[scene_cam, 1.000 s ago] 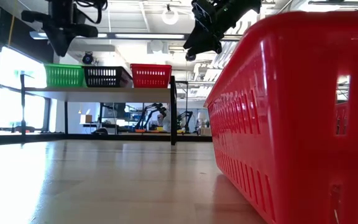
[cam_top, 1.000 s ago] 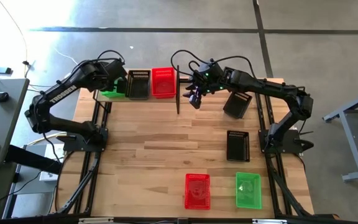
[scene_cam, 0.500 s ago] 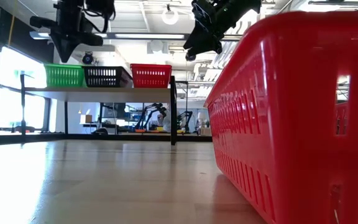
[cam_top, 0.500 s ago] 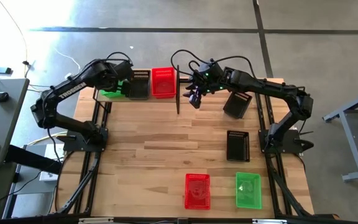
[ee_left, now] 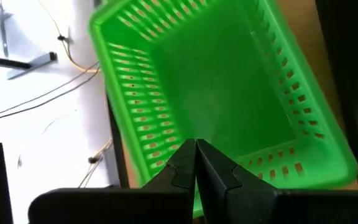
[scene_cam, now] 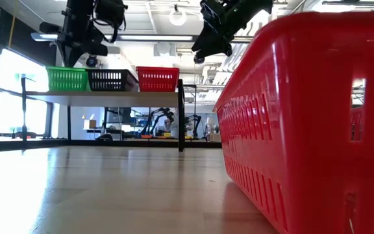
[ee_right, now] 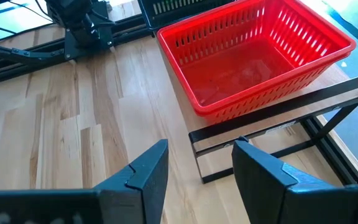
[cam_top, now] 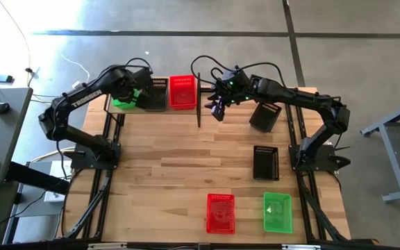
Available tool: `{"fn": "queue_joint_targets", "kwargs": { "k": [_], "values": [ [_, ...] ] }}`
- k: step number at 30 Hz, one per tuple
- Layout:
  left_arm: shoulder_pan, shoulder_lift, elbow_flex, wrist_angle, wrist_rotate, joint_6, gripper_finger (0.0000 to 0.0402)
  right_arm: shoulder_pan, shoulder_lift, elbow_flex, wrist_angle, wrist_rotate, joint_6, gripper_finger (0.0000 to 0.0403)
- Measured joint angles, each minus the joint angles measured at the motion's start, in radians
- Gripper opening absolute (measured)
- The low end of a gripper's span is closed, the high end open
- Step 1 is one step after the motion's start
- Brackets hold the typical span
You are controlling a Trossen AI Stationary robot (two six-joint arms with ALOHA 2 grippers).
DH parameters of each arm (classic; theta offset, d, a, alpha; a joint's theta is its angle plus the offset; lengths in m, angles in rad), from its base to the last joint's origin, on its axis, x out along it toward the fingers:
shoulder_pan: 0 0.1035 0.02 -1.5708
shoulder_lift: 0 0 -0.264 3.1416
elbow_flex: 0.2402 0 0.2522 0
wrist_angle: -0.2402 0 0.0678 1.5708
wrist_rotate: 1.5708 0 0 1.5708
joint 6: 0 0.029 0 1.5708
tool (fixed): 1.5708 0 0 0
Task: Stack baskets on shelf by color
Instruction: Stack the left green bin on top of the green bin on the shelf, then stack the bottom black bin on top of the black bin on the shelf
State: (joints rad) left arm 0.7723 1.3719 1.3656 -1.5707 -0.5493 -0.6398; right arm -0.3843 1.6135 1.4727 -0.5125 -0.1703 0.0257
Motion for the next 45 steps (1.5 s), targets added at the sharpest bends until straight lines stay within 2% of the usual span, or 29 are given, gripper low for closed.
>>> {"fn": "queue_joint_targets", "kwargs": {
  "k": [8,16,23,29,36,45],
  "values": [
    [-0.057,-0.158,0.054,0.030,-0.019,0.000,0.0000,0.005,0.000,0.000,-0.005,0.000,0.012,0.0161],
    [-0.219,-0.323,0.057,0.085,-0.010,0.026,0.0000,0.078,0.000,0.000,-0.148,-0.004,0.102,0.0161],
    [-0.387,-0.412,0.024,0.191,0.101,0.100,0.0000,0.160,0.000,0.000,-0.290,0.051,0.208,0.0161],
    [-0.511,-0.440,-0.012,0.274,0.216,0.147,0.0000,0.265,0.000,0.000,-0.398,0.070,0.335,0.0161],
    [-0.653,-0.441,-0.012,0.292,0.218,0.154,0.0000,0.427,0.000,0.000,-0.561,0.092,0.426,0.0161],
    [-0.762,-0.441,-0.012,0.291,0.272,0.146,0.0000,0.646,0.000,0.000,-0.632,0.092,0.538,0.0161]
  ]
}}
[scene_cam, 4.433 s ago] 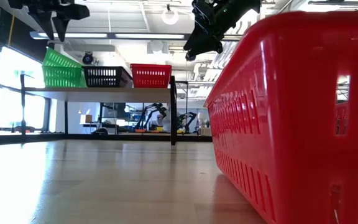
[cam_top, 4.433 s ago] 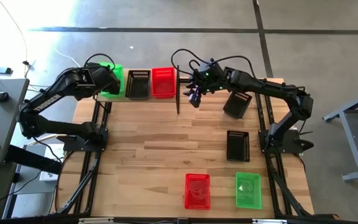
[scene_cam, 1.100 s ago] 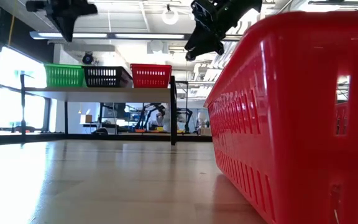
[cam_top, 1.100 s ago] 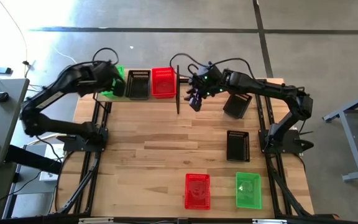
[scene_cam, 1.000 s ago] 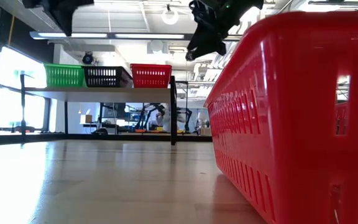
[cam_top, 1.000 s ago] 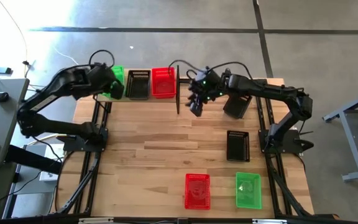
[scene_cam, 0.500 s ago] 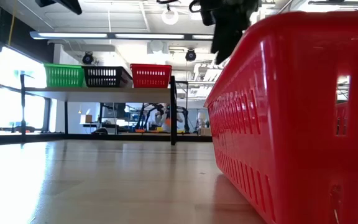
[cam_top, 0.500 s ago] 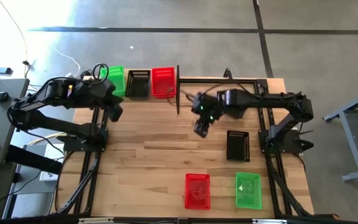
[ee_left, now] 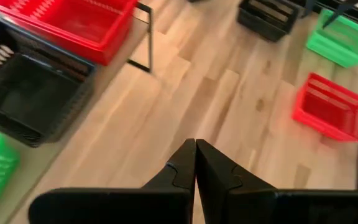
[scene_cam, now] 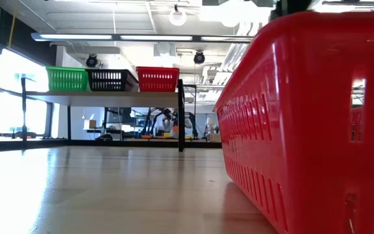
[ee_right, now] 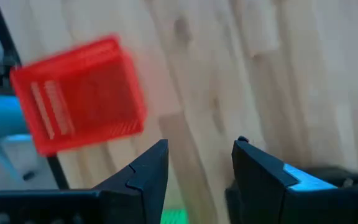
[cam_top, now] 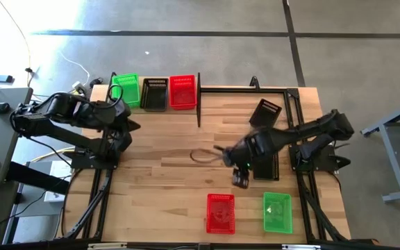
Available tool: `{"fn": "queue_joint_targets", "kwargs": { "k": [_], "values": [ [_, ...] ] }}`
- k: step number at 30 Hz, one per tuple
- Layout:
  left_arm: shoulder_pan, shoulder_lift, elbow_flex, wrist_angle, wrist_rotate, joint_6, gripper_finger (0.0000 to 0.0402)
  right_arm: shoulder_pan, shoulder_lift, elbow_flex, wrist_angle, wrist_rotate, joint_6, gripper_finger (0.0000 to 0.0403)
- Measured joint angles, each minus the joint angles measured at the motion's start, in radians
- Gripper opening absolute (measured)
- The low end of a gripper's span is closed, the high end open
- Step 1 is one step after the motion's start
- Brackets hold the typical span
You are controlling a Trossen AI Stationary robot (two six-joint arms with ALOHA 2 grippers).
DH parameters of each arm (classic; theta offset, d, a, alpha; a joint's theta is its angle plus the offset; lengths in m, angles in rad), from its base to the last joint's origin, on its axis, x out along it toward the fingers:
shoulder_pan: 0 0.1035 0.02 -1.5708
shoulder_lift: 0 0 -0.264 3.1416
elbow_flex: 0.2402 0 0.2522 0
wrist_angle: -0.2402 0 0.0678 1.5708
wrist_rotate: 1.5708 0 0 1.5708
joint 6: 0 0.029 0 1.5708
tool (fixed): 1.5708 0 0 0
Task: Stack baskets on shelf by color
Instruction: Stack the bottom black bin on top of the black bin on the shelf
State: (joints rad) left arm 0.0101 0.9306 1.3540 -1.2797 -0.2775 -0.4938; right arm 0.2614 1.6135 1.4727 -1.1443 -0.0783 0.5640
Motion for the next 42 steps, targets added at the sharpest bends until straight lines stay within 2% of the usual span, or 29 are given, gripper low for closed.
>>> {"fn": "queue_joint_targets", "kwargs": {
  "k": [6,15,23,32,42],
  "values": [
    [-0.012,0.000,0.000,-0.001,0.063,0.017,0.0000,0.120,0.000,0.000,-0.127,0.066,0.055,0.0161],
    [-0.012,0.000,0.000,-0.002,0.061,0.036,0.0000,0.238,-0.006,-0.019,-0.255,0.104,0.041,0.0161],
    [-0.012,0.000,0.000,-0.002,0.059,0.078,0.0000,0.347,-0.123,-0.217,-0.169,0.094,0.095,0.0150],
    [-0.012,0.005,-0.001,-0.002,0.058,0.036,0.0000,0.355,-0.279,-0.468,0.021,0.116,0.158,0.0137],
    [-0.012,0.006,-0.001,-0.002,0.058,0.034,0.0000,0.354,-0.298,-0.683,0.203,0.132,0.163,0.0135]
  ]
}}
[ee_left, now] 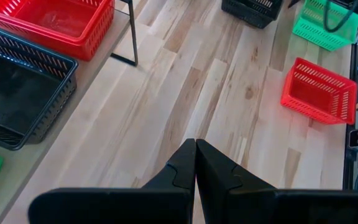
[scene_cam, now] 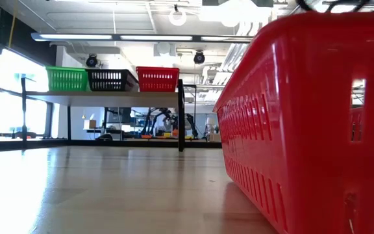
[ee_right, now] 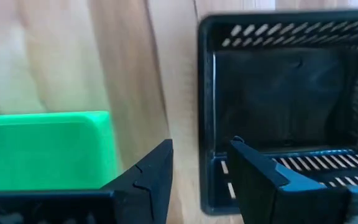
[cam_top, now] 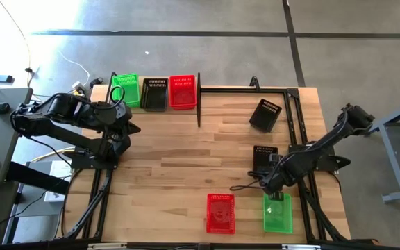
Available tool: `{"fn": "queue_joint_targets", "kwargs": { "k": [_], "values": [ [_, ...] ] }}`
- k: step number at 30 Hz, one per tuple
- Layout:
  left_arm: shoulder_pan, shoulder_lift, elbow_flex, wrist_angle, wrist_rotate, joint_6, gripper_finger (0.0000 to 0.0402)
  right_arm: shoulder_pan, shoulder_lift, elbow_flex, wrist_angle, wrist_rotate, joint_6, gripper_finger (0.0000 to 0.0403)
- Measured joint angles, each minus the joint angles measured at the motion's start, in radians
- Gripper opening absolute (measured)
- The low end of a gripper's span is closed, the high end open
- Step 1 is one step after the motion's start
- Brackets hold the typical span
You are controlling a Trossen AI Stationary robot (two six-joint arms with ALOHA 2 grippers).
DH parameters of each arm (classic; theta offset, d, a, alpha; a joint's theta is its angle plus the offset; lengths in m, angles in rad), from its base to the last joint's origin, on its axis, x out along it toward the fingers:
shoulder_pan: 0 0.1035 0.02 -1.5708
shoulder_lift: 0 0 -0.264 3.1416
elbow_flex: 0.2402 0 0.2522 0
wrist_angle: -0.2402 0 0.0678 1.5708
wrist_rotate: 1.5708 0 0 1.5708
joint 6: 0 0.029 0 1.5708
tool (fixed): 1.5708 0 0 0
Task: Stack baskets on shelf by color
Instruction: Stack the bottom black bin on top of the black bin on the shelf
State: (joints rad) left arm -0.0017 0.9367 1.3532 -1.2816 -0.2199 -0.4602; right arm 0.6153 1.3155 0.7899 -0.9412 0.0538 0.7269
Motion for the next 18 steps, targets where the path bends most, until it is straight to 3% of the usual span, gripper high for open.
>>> {"fn": "queue_joint_targets", "kwargs": {
  "k": [7,10,14,18],
  "values": [
    [0.000,0.000,0.000,0.000,0.000,0.000,0.0000,0.000,0.000,-0.093,0.052,-0.005,0.084,0.0128],
    [0.000,0.001,0.000,0.000,0.000,0.000,0.0000,0.000,0.000,-0.089,0.059,-0.005,0.106,0.0097],
    [0.000,0.002,0.000,0.000,0.000,0.000,0.0000,0.000,0.000,-0.059,0.059,-0.004,0.111,0.0022],
    [0.000,0.002,0.000,0.000,-0.001,0.000,0.0000,-0.007,0.000,-0.006,0.053,0.008,0.159,0.0015]
  ]
}}
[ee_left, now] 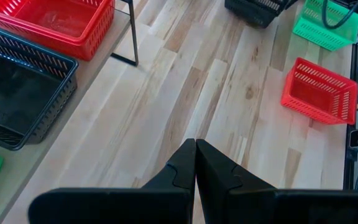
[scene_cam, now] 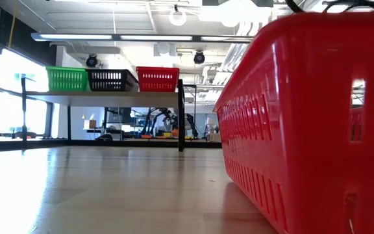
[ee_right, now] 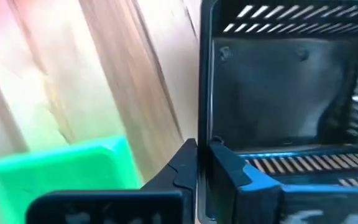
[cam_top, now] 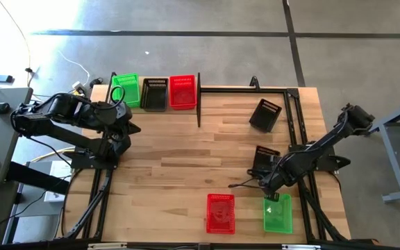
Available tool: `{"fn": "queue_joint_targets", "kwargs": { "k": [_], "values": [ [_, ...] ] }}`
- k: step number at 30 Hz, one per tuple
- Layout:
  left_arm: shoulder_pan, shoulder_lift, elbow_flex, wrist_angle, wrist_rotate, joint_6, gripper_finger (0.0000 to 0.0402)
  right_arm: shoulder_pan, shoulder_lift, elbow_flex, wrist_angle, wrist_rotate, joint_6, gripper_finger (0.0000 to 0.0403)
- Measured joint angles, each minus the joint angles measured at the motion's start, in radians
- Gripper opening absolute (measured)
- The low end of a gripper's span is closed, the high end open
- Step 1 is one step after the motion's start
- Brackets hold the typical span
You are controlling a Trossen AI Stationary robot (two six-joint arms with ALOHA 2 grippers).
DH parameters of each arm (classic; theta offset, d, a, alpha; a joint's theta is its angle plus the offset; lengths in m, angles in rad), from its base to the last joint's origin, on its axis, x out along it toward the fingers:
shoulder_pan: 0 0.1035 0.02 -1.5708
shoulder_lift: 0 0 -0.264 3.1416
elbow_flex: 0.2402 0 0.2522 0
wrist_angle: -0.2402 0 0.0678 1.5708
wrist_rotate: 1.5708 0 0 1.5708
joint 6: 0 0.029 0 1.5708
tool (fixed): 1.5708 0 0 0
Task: Stack baskets on shelf by color
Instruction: Stack the bottom black bin on top of the black bin on the shelf
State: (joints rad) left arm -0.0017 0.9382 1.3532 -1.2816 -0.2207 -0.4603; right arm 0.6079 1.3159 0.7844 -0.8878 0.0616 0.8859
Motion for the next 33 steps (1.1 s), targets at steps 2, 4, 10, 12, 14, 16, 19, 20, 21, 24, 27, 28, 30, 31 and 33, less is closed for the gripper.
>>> {"fn": "queue_joint_targets", "kwargs": {
  "k": [2,4,10,12,14,16,19,20,21,24,27,28,30,31,33],
  "values": [
    [0.000,0.000,0.000,0.000,0.000,0.000,0.0000,-0.014,0.000,0.032,-0.012,0.009,0.022,0.0010],
    [0.000,0.000,0.000,0.000,0.000,0.000,0.0000,-0.031,0.000,0.071,-0.013,0.021,0.023,0.0004],
    [0.000,0.004,0.000,0.000,-0.003,-0.034,0.0000,-0.097,0.000,0.211,-0.012,0.112,0.007,0.0003],
    [0.000,0.006,0.000,0.000,-0.003,-0.048,0.0000,-0.122,0.004,0.263,-0.014,0.149,-0.006,0.0002],
    [0.000,0.007,0.000,0.000,-0.004,-0.073,0.0000,-0.146,0.013,0.317,-0.014,0.183,-0.037,0.0002],
    [0.000,0.014,0.000,-0.001,-0.008,-0.107,0.0000,-0.176,0.029,0.377,-0.013,0.211,-0.073,0.0002],
    [0.000,0.019,0.000,-0.014,-0.033,-0.164,0.0000,-0.222,0.067,0.465,-0.015,0.241,-0.135,0.0001],
    [0.000,0.021,0.000,-0.022,-0.039,-0.175,0.0000,-0.238,0.083,0.497,-0.015,0.249,-0.161,0.0001],
    [0.000,0.022,0.000,-0.032,-0.044,-0.183,0.0000,-0.254,0.101,0.528,-0.016,0.255,-0.187,0.0001],
    [0.000,0.032,0.000,-0.078,-0.061,-0.196,0.0000,-0.304,0.166,0.637,-0.022,0.265,-0.275,0.0001],
    [0.000,0.041,0.000,-0.130,-0.063,-0.195,0.0000,-0.352,0.243,0.755,-0.056,0.272,-0.359,0.0001],
    [0.000,0.043,0.000,-0.146,-0.063,-0.196,0.0000,-0.366,0.270,0.796,-0.069,0.277,-0.387,0.0001],
    [0.000,0.049,0.000,-0.175,-0.063,-0.216,0.0000,-0.393,0.322,0.876,-0.093,0.282,-0.439,0.0001],
    [0.000,0.052,0.000,-0.187,-0.063,-0.226,0.0000,-0.406,0.349,0.918,-0.103,0.284,-0.465,0.0000],
    [0.000,0.054,0.000,-0.209,-0.063,-0.234,0.0000,-0.429,0.402,0.996,-0.120,0.287,-0.519,0.0000]
  ]
}}
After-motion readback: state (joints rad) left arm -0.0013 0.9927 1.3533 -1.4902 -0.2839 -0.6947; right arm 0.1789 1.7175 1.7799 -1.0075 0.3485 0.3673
